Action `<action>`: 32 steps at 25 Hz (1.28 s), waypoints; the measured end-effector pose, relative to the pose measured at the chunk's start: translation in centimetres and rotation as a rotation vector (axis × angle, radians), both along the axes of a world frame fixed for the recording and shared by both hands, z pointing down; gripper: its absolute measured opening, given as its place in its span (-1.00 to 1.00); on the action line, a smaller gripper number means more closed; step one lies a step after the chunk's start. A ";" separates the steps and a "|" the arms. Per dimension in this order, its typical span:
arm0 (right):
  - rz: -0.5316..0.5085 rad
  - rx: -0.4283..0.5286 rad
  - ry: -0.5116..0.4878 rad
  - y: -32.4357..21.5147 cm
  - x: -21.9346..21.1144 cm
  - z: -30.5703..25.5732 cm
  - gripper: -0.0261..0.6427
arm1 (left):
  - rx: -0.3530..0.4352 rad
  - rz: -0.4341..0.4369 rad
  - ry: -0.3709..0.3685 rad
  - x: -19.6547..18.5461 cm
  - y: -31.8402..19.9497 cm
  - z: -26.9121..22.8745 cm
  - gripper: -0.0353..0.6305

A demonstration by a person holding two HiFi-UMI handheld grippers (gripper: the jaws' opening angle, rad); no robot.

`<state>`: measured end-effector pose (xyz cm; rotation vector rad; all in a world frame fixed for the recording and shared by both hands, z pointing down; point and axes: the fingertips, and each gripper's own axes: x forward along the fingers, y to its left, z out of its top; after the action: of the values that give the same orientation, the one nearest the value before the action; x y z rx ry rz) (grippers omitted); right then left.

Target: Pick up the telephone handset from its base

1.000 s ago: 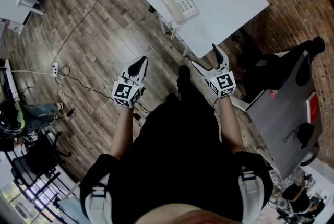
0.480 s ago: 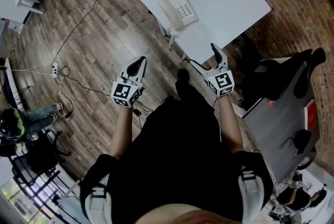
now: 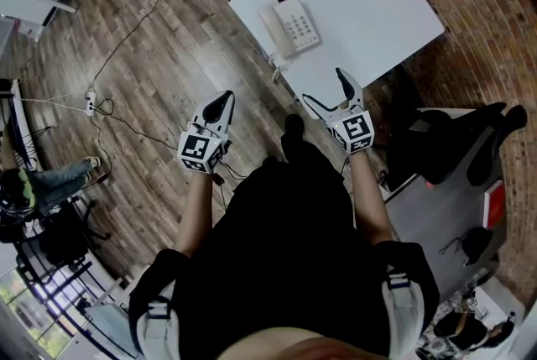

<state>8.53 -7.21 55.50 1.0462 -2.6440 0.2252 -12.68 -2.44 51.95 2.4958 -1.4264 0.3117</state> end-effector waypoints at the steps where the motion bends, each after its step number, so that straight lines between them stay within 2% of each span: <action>1: -0.008 -0.001 -0.001 -0.4 0.0 0.1 0.44 | 0.000 -0.007 -0.002 0.1 -0.3 0.0 -0.83; 19: -0.150 0.003 -0.010 -8.3 -0.1 0.7 0.44 | 0.029 -0.150 -0.025 1.3 -4.9 -1.0 -0.83; 27: -0.194 -0.012 -0.009 -9.6 -2.0 1.3 0.44 | 0.018 -0.200 -0.022 0.2 -5.0 -0.7 -0.83; 32: -0.185 -0.025 -0.007 -10.8 -2.7 1.6 0.44 | 0.018 -0.198 -0.021 -0.6 -6.0 -0.8 -0.83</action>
<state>5.85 -17.99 57.08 0.7881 -2.7151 0.2218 -13.27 -8.41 51.10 2.3459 -1.6751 0.2883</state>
